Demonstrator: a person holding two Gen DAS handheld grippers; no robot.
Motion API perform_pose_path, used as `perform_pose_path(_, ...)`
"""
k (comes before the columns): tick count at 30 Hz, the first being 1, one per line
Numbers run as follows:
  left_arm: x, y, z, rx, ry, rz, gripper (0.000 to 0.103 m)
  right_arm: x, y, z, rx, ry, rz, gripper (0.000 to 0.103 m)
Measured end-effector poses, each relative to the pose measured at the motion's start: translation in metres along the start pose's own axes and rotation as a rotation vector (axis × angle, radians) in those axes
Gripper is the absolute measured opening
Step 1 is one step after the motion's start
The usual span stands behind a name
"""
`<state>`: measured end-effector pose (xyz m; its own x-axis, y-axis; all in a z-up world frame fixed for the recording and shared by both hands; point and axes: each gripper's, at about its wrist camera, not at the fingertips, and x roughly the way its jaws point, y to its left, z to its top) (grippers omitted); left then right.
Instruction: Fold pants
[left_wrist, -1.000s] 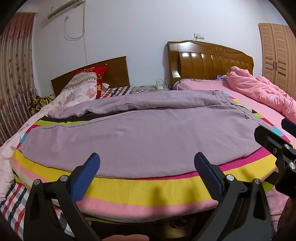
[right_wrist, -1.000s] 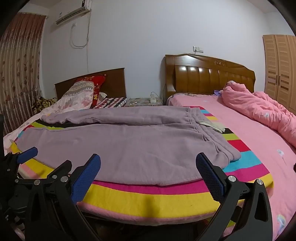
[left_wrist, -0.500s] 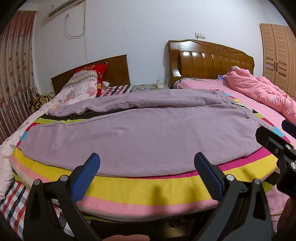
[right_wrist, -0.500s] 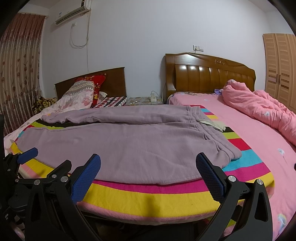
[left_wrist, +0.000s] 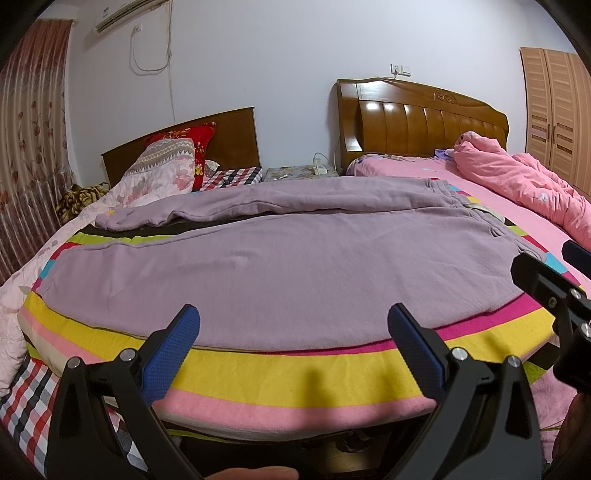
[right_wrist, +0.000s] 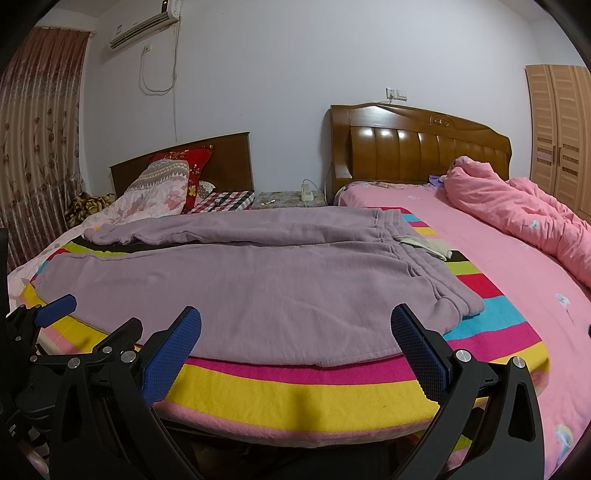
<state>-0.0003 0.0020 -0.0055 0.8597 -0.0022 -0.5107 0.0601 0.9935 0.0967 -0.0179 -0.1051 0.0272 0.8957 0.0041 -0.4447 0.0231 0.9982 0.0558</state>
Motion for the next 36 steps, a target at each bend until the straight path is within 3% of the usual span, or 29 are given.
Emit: perform_pose_path(36, 0.0014, 0.0028, -0.0016, -0.007, 0.012, -0.006, 0.102, 0.0047, 0.0006, -0.0048, 0.001, 0.015, 0.003, 0.099)
